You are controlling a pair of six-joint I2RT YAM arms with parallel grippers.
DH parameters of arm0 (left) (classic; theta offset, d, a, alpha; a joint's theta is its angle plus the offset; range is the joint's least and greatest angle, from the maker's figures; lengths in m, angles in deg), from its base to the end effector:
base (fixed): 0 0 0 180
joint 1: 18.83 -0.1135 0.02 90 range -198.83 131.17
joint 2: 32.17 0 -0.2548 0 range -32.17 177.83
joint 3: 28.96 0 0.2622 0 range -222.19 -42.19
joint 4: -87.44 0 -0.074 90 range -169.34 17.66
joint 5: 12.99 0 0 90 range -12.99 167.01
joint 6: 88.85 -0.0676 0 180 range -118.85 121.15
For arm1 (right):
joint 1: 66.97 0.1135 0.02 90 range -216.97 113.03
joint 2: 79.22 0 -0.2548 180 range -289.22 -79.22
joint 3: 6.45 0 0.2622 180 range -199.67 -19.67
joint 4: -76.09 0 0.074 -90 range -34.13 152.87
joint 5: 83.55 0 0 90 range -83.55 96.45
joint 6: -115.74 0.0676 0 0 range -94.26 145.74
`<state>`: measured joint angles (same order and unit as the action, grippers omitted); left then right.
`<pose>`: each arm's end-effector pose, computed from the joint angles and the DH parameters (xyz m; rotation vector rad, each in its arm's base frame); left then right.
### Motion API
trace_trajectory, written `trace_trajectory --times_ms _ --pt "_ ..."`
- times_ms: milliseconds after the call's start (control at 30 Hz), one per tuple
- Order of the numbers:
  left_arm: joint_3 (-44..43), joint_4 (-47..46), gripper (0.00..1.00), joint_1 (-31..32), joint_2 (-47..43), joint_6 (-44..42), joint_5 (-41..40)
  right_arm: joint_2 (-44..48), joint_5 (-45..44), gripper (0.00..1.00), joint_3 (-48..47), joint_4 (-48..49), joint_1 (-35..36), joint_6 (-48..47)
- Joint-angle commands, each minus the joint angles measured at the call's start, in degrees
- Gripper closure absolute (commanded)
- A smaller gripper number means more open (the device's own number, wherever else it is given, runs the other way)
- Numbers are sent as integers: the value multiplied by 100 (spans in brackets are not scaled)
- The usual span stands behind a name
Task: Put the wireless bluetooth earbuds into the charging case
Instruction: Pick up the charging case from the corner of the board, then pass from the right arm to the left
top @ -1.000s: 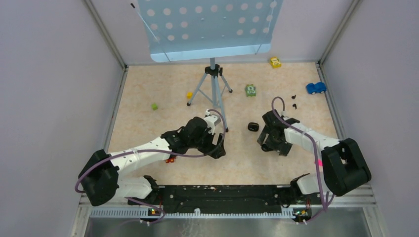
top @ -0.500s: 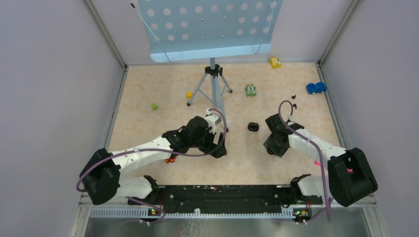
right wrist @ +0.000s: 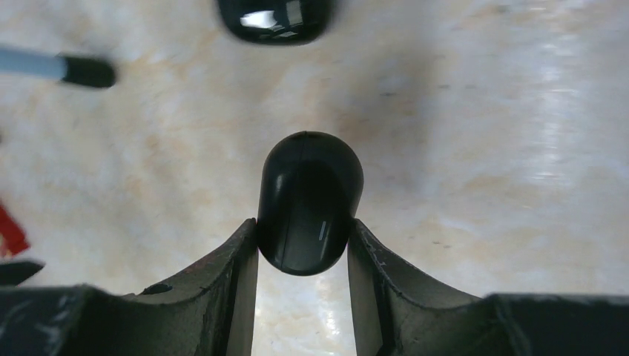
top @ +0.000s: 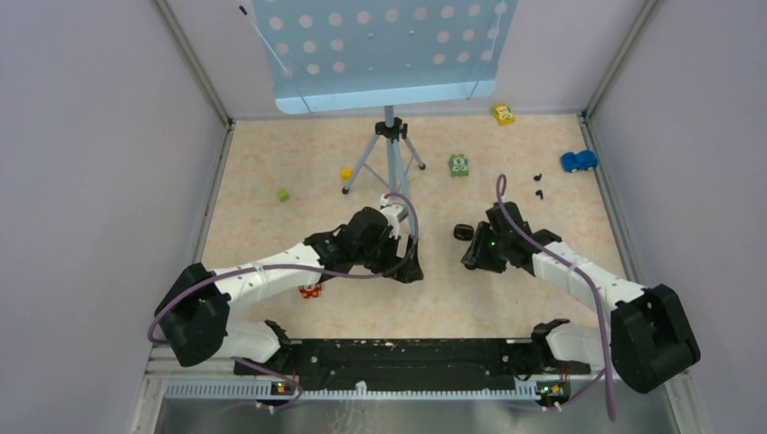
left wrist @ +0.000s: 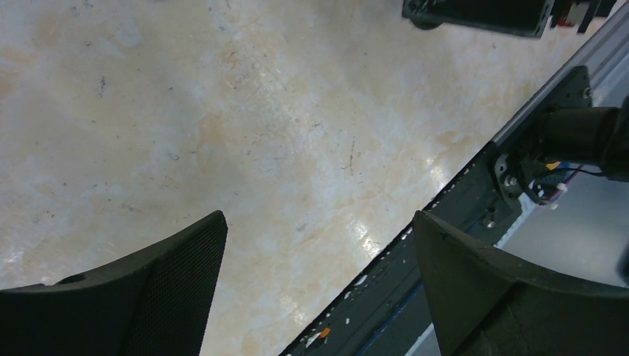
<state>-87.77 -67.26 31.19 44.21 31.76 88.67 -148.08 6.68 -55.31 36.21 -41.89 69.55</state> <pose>0.1905 -0.2484 0.1866 0.5294 2.4374 -0.8971 0.2223 0.1043 0.1390 0.4347 2.6449 0.4124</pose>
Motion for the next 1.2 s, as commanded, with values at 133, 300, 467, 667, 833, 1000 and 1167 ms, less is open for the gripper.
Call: trace_trajectory --times_ms 133,300,467,667,833,1000,1167 --pt "-378 -620 1 -781 36 1555 1394 343 844 73 -470 1093 962 -981" --pt "-207 -979 1 -1277 -60 2225 2136 615 917 73 -411 1481 1297 -1232" --pt "-178 -1421 5 -1304 209 2578 2160 691 916 71 -449 1522 1373 -1369" --pt "-368 -1774 18 -1317 626 2729 2220 596 1164 71 -486 1587 1544 -1420" --pt "-423 -1709 30 -1281 747 2450 2143 542 1246 70 -497 1636 1605 -1402" --pt "-216 -2013 31 -1247 629 2382 2103 505 1372 71 -497 1750 1615 -1341" --pt "-206 -2170 35 -1196 723 2379 2281 466 1324 71 -520 1807 1615 -1311"
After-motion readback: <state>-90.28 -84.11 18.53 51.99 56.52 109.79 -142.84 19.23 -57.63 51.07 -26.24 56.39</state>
